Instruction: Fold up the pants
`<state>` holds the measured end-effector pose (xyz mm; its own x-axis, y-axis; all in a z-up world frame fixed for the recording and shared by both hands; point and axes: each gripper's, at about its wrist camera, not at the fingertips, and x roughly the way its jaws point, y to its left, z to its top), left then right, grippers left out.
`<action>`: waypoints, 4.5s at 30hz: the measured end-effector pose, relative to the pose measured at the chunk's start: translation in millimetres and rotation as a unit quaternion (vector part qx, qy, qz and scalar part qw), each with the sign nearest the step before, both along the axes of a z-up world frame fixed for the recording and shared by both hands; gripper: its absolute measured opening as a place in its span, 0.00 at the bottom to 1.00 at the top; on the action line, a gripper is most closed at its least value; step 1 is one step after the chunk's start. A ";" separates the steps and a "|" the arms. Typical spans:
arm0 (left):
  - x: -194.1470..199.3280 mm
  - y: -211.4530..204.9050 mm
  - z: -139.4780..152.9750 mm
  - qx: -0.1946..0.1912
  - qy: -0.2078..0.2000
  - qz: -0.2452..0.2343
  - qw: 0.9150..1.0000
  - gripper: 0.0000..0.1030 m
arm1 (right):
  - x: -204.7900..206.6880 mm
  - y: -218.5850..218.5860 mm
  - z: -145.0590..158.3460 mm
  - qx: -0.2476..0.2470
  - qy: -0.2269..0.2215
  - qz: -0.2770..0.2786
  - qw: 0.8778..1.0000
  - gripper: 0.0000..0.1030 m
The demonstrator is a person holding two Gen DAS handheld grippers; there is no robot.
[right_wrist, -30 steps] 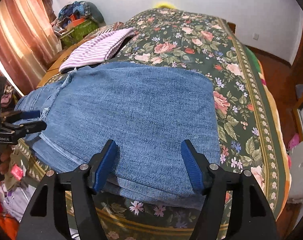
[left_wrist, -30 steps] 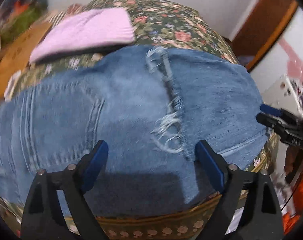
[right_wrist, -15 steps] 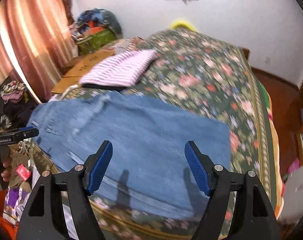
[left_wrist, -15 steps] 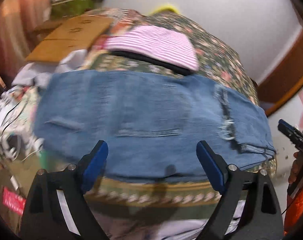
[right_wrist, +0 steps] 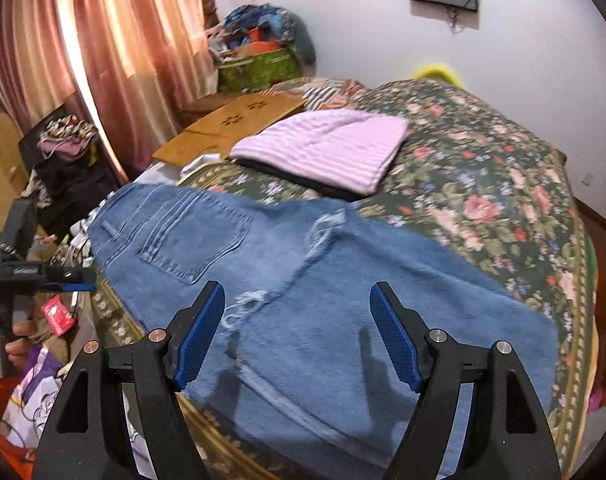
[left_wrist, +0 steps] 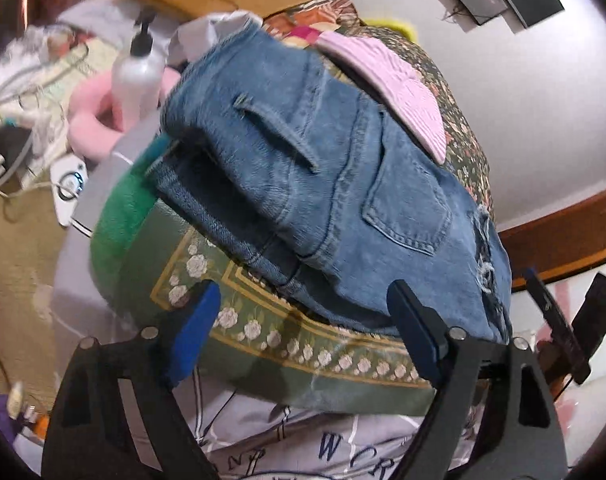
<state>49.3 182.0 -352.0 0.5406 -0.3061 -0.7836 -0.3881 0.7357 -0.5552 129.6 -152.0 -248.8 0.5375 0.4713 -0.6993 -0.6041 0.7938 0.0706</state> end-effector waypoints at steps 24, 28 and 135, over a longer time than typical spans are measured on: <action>13.8 9.7 -13.3 -0.040 -0.052 0.027 0.997 0.75 | 11.2 -0.2 -29.2 -0.039 0.031 0.002 0.999 0.75; 19.3 24.8 -14.2 -0.093 -0.078 0.057 0.991 0.72 | 11.0 -0.7 -31.7 -0.049 0.027 0.008 0.998 0.75; 157.8 -401.4 146.8 0.245 -0.210 -0.405 0.856 0.14 | 7.1 -224.7 -66.8 0.101 0.105 -0.188 0.971 0.79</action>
<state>207.1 -219.4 -205.2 0.5720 -0.4042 -0.7137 0.5166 0.8534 -0.0692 136.7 -376.6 -315.5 0.5530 0.4090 -0.7259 -0.2302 0.9123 0.3387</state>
